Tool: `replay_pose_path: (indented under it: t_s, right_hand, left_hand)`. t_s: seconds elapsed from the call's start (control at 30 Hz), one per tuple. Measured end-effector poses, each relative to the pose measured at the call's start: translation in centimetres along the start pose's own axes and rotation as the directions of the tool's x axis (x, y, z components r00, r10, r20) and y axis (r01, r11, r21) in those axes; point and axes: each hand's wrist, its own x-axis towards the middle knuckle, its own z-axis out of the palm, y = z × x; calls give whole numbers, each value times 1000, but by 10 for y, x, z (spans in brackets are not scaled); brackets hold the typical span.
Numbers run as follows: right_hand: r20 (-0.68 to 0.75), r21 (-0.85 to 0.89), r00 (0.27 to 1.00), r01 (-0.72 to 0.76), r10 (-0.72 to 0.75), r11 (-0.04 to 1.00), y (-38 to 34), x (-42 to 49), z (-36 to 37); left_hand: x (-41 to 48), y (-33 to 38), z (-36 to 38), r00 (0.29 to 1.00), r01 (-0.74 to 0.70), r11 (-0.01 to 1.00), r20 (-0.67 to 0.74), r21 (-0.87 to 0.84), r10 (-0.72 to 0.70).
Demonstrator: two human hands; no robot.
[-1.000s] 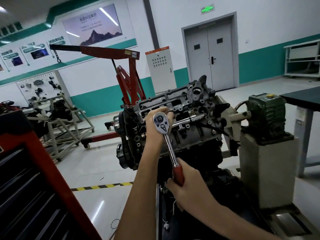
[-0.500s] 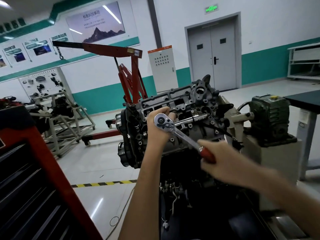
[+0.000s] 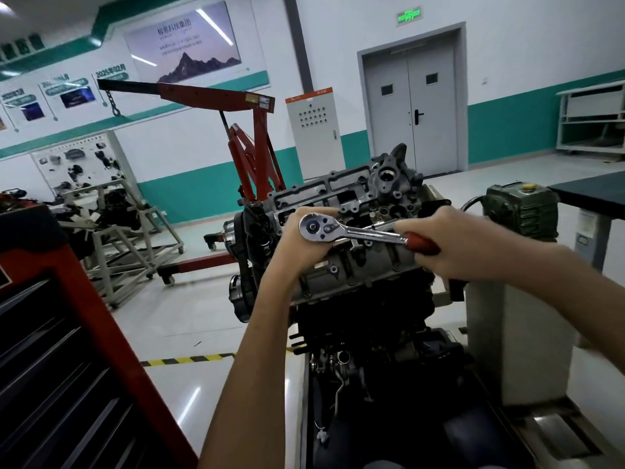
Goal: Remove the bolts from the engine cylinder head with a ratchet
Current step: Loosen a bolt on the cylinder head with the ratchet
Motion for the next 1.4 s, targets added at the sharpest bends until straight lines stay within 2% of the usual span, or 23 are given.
replay_pose_path:
  t_s: [0.03, 0.07, 0.1, 0.17, 0.23, 0.3, 0.37, 0.43, 0.53, 0.6, 0.67, 0.73, 0.77, 0.8, 0.87, 0.93, 1.0, 1.07, 1.13, 1.2, 1.27, 1.33, 1.4]
  right_hand:
    - [-48, -67, 999, 3, -6, 998, 3, 2, -2]
    - [-61, -55, 998, -13, 9, 998, 2, 0, 2]
    - [-55, 19, 998, -35, 36, 999, -3, -5, 12]
    - [-60, 292, 993, -83, 104, 953, -25, -20, 43]
    - [-129, 535, 974, -91, 187, 840, -54, -29, 76]
    - [-163, 724, 940, -91, 298, 684, -86, -30, 104]
    - [-144, 829, 925, -81, 351, 554, -109, -25, 122]
    - [-122, 849, 932, -80, 341, 522, -111, -23, 121]
    - [-102, 697, 976, -69, 194, 714, -74, -28, 89]
    - [8, 512, 998, -55, 60, 857, -38, -25, 52]
    - [66, 249, 998, -16, 0, 968, -7, -13, 15]
    - [-8, -16, 1000, 13, -13, 1000, 11, -4, -4]
    - [-48, -51, 999, 1, -3, 999, 14, -4, -3]
    - [-70, -11, 997, -21, 20, 1000, 11, -7, 4]
    - [-110, 214, 990, -61, 86, 975, -8, -21, 35]
    - [-172, 512, 966, -81, 194, 855, -43, -34, 72]
    - [-193, 725, 929, -83, 317, 683, -80, -35, 104]
    - [-165, 835, 901, -89, 401, 543, -110, -28, 128]
    - [-150, 864, 897, -87, 417, 496, -120, -24, 131]
    - [-150, 793, 928, -94, 342, 601, -101, -27, 116]
    - [-112, 653, 975, -75, 194, 754, -66, -31, 86]
    - [-39, 444, 998, -25, 48, 896, -28, -26, 47]
    - [-24, 147, 1000, 21, -18, 989, 2, -11, 10]
  left_hand:
    - [0, 1, 2, 1000, -12, 1000, -24, -6, 12]
    - [-1, 1, 5, 998, -10, 999, -66, -30, 8]
    - [-1, 1, 8, 992, 4, 999, -122, -54, -11]
    - [-1, 2, 16, 973, 43, 996, -222, -80, -60]
    - [-2, 3, 24, 946, 75, 991, -306, -110, -106]
    - [-1, 4, 31, 913, 118, 969, -361, -216, -192]
    - [-1, 11, 33, 900, 151, 944, -354, -294, -254]
    - [1, 11, 31, 921, 112, 963, -339, -243, -193]
    - [0, 6, 19, 956, 87, 988, -268, -127, -119]
    - [-2, 4, 10, 987, 47, 996, -150, -72, -58]
    - [-2, 2, 5, 999, -1, 1000, -36, 0, 1]
    - [1, 4, 5, 1000, -1, 1000, -21, 23, 2]
    - [1, 5, 7, 999, -10, 1000, -35, 9, 10]
    - [-1, 5, 11, 998, -16, 1000, -62, -26, 14]
    - [-4, 4, 16, 989, 13, 992, -144, -128, -31]
    - [-3, 2, 22, 973, 30, 980, -220, -199, -75]
    - [-2, 10, 28, 960, 45, 983, -266, -177, -91]
    - [-1, 8, 34, 941, 82, 975, -307, -207, -144]
    - [-3, 6, 35, 917, 124, 956, -338, -266, -214]
    - [-6, 4, 29, 942, 117, 971, -286, -207, -174]
    - [-5, 3, 19, 964, 119, 982, -219, -145, -149]
    - [-3, 6, 10, 978, 130, 987, -152, -91, -142]
    - [1, 8, 5, 999, 39, 999, -18, 18, -38]
